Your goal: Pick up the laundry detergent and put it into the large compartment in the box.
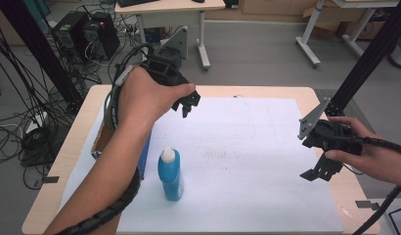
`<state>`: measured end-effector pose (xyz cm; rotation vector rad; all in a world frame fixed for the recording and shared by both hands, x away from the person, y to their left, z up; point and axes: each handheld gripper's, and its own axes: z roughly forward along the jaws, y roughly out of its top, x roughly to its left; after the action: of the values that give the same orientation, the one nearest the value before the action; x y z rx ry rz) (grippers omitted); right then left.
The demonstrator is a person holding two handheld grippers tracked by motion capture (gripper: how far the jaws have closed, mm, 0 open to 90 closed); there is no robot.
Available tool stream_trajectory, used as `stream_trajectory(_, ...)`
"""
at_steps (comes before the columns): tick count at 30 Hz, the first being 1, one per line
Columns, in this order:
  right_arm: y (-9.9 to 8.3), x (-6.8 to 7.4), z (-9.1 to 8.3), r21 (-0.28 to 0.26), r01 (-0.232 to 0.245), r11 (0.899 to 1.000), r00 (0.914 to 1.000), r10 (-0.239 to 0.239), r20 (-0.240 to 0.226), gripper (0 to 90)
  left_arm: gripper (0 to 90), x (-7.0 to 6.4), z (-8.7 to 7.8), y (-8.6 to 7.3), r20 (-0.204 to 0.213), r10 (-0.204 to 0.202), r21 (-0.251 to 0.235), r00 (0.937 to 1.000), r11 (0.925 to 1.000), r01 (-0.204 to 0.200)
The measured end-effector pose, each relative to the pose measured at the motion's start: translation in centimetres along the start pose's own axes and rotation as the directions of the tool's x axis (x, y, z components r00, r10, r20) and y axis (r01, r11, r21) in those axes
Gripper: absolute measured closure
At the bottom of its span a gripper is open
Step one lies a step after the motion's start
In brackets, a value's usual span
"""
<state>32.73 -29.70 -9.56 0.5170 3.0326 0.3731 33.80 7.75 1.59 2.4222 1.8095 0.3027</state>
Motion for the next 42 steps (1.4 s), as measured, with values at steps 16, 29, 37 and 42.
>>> stream_trajectory(16,0.5,0.5,-0.9,0.021,0.015,1.000,0.9998,-0.015,0.010,4.8,6.0,-0.1,0.6,-1.7,0.007,-0.008,0.029,0.9999,0.9996,0.007)
stream_trajectory(29,0.8,0.9,-1.3,0.031,0.024,0.999,0.9996,-0.024,0.013,4.8,6.1,0.1,1.8,-2.4,0.023,-0.045,0.037,0.9987,0.9983,0.044)
stream_trajectory(37,0.7,1.5,-1.8,0.026,0.036,0.999,0.9990,-0.037,0.024,4.8,6.1,0.2,2.7,-2.9,0.038,-0.070,0.042,0.9968,0.9968,0.068)
stream_trajectory(42,0.8,1.7,-1.8,0.032,0.043,0.999,0.9988,-0.044,0.020,4.8,6.1,0.1,3.1,-3.3,0.043,-0.078,0.039,0.9960,0.9963,0.076)
